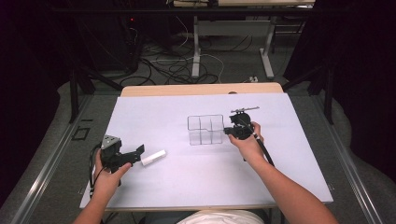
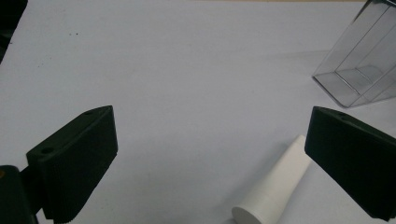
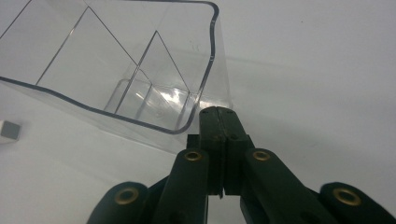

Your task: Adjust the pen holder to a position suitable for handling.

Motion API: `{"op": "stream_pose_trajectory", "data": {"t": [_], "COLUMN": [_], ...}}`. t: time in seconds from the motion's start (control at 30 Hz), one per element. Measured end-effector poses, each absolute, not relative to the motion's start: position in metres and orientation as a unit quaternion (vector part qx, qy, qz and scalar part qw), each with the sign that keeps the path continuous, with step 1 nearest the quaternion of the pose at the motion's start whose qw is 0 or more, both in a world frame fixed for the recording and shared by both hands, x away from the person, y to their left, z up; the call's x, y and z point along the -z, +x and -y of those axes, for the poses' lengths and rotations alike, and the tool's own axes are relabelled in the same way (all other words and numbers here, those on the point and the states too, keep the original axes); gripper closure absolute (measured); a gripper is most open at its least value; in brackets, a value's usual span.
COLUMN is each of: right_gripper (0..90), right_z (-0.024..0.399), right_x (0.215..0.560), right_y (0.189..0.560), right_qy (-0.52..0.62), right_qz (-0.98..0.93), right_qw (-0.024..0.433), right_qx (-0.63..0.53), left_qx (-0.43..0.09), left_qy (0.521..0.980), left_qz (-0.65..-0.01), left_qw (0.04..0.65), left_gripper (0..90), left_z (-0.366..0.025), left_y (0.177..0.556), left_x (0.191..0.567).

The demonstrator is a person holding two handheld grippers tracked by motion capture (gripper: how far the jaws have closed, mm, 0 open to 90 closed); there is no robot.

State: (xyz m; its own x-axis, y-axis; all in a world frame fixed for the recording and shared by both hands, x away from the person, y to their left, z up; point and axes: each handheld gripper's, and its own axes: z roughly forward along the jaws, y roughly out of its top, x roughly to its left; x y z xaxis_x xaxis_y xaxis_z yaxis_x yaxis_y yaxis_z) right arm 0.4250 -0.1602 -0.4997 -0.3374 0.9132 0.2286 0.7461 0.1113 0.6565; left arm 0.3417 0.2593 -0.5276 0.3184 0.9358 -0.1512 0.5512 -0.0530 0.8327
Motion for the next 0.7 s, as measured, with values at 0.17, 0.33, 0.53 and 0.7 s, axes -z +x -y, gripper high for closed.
{"op": "stream_pose_trajectory", "data": {"t": [0.17, 0.33, 0.53, 0.7], "right_gripper": [90.0, 89.8, 82.8, 74.1], "right_z": [0.155, 0.154, 0.162, 0.17], "right_x": [0.5, 0.501, 0.499, 0.496], "right_y": [0.423, 0.423, 0.423, 0.418], "right_qy": [0.557, 0.555, 0.558, 0.546], "right_qz": [-0.741, -0.742, -0.734, -0.733], "right_qw": [0.116, 0.115, 0.109, 0.116], "right_qx": [-0.356, -0.357, -0.372, -0.389], "left_qx": [-0.224, -0.225, -0.227, -0.227], "left_qy": [0.691, 0.692, 0.696, 0.701], "left_qz": [-0.539, -0.538, -0.534, -0.53], "left_qw": [0.427, 0.425, 0.424, 0.42], "left_gripper": [2.5, 3.0, 3.0, 3.0], "left_z": [-0.259, -0.259, -0.259, -0.258], "left_y": [0.342, 0.341, 0.341, 0.341], "left_x": [0.528, 0.527, 0.527, 0.527]}}
